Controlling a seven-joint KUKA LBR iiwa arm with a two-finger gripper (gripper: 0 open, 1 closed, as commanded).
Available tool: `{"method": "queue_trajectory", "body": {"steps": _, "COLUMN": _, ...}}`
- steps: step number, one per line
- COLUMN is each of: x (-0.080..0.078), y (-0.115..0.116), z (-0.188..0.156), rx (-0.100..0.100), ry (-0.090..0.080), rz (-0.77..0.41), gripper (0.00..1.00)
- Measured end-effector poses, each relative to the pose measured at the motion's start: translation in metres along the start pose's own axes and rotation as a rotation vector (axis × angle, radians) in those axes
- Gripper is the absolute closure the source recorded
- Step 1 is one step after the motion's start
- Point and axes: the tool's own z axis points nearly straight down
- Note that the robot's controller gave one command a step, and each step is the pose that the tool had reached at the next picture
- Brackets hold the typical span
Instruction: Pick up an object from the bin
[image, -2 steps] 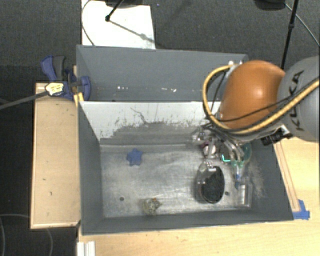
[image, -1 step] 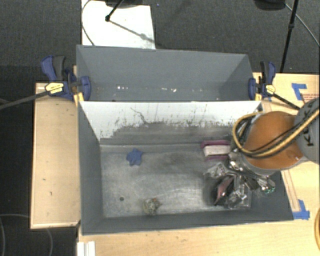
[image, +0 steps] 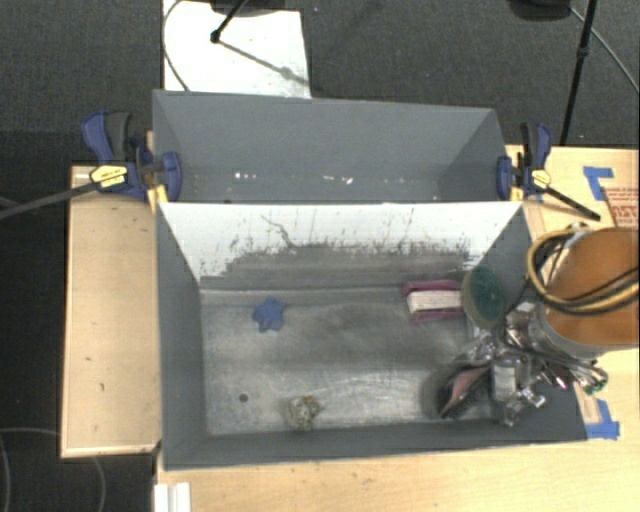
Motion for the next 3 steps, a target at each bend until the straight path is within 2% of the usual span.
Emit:
{"method": "queue_trajectory", "body": {"steps": 1, "x": -0.007, "y": 0.005, "z": -0.009, "rx": -0.001, "ry": -0.001, "rz": -0.156, "gripper": 0.00}}
{"method": "queue_trajectory", "body": {"steps": 2, "x": -0.018, "y": 0.017, "z": 0.028, "rx": 0.006, "ry": -0.013, "rz": -0.343, "gripper": 0.00}}
{"method": "queue_trajectory", "body": {"steps": 3, "x": -0.020, "y": 0.017, "z": 0.027, "rx": 0.001, "ry": -0.004, "rz": -0.338, "gripper": 0.00}}
